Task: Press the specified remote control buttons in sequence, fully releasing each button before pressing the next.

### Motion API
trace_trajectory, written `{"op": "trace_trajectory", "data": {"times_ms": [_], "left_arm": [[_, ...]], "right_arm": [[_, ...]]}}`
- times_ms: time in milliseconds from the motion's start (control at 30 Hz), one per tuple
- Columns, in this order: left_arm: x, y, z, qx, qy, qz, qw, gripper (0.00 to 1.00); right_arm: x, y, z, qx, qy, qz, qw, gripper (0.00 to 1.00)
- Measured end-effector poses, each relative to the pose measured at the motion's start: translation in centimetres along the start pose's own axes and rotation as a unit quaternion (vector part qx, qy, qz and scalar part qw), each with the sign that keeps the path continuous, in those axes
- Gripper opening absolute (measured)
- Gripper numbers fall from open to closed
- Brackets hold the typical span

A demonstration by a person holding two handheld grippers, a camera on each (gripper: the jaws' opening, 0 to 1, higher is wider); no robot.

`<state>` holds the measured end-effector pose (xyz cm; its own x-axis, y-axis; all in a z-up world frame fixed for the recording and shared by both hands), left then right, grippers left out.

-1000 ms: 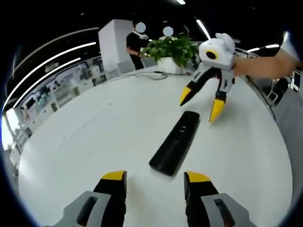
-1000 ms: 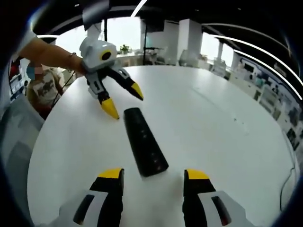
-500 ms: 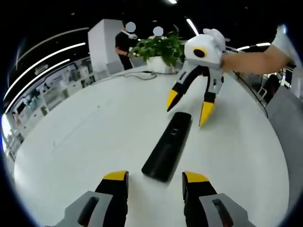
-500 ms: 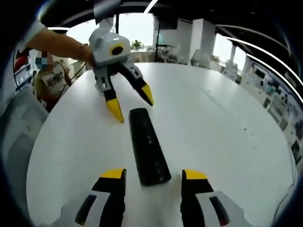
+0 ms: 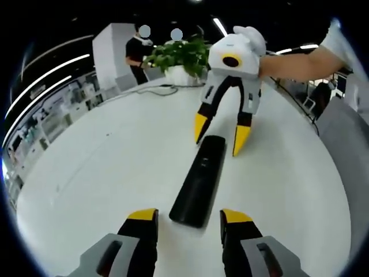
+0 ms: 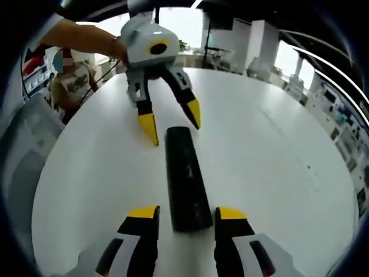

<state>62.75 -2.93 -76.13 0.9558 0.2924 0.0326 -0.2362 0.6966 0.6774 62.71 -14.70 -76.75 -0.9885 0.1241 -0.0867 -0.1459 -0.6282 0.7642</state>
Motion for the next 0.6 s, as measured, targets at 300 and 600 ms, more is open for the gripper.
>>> {"op": "trace_trajectory", "data": {"times_ms": [300,600], "left_arm": [[-0.51,-0.43,0.28,0.019,-0.025,-0.032,0.999,0.34],[-0.33,-0.66,0.25,0.031,-0.013,-0.046,0.9984,0.34]], "right_arm": [[-0.08,-0.11,0.25,0.013,0.013,0.008,0.9998,0.29],[-0.22,-0.27,0.21,0.022,0.017,0.017,0.9995,0.22]]}}
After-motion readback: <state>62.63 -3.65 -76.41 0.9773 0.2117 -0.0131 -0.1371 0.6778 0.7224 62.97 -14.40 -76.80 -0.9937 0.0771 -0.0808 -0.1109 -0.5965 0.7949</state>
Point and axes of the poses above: the point that each gripper's makers call its tool centre point, and the gripper's own axes: y roughly backward along the fingers, x roughly to its left, z roughly out of its top, the point moved 2 cm from there along y, roughly backward along the fingers, and after that the axes turned 3 degrees about -z, right-handed, at the moved point
